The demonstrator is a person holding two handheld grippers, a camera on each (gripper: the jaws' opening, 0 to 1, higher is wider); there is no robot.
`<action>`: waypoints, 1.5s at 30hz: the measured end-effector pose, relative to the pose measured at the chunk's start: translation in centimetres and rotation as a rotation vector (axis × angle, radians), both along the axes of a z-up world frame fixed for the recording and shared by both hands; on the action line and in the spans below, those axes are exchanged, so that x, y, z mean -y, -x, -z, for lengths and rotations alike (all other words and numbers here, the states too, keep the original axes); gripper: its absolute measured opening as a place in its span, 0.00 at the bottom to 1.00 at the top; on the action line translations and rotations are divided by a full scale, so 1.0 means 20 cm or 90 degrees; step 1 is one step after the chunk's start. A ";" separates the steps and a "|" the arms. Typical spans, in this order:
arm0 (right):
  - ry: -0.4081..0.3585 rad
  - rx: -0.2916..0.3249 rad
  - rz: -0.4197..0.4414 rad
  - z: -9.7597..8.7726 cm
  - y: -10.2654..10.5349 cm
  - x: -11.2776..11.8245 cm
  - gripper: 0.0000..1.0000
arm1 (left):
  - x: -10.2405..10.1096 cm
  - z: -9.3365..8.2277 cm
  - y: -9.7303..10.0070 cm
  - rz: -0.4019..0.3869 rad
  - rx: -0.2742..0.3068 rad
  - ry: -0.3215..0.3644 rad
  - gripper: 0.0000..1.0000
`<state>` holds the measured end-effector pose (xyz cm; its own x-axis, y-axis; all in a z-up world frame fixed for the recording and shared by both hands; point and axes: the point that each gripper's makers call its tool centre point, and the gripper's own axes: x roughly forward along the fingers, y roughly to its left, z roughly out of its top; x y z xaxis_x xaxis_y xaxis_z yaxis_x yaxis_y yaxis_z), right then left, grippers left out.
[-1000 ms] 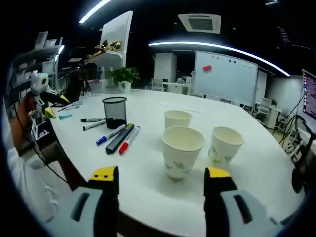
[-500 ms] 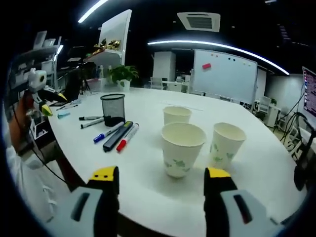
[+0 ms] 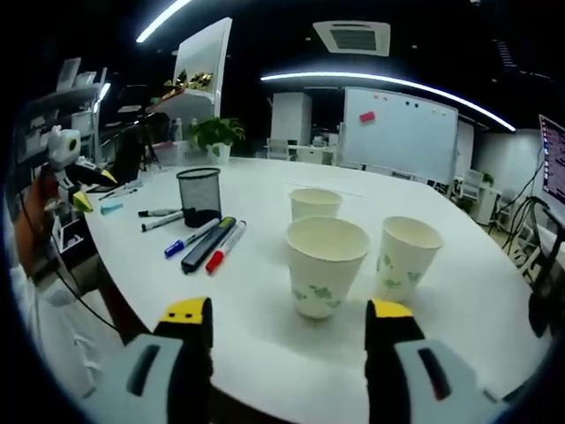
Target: Place the scattered laser pointers and whiteboard markers into the pen holder and stack the scattered paper cups together
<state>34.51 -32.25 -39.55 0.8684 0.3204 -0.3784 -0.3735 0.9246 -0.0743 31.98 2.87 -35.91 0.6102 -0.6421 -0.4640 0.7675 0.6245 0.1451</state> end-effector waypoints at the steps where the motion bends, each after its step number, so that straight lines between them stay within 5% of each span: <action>1: -0.001 -0.001 -0.001 0.00 0.00 0.00 0.70 | 0.00 0.00 0.00 0.000 0.000 0.000 0.62; 23: -0.002 0.009 0.017 0.01 -0.07 0.04 0.70 | -0.03 0.01 0.00 -0.009 -0.001 -0.006 0.62; 35: 0.050 0.003 0.029 0.05 -0.09 0.04 0.69 | -0.01 0.02 0.00 -0.002 -0.004 -0.009 0.62; 45: 0.022 0.011 0.035 0.06 -0.12 0.03 0.69 | -0.02 0.02 0.00 -0.005 -0.003 -0.013 0.62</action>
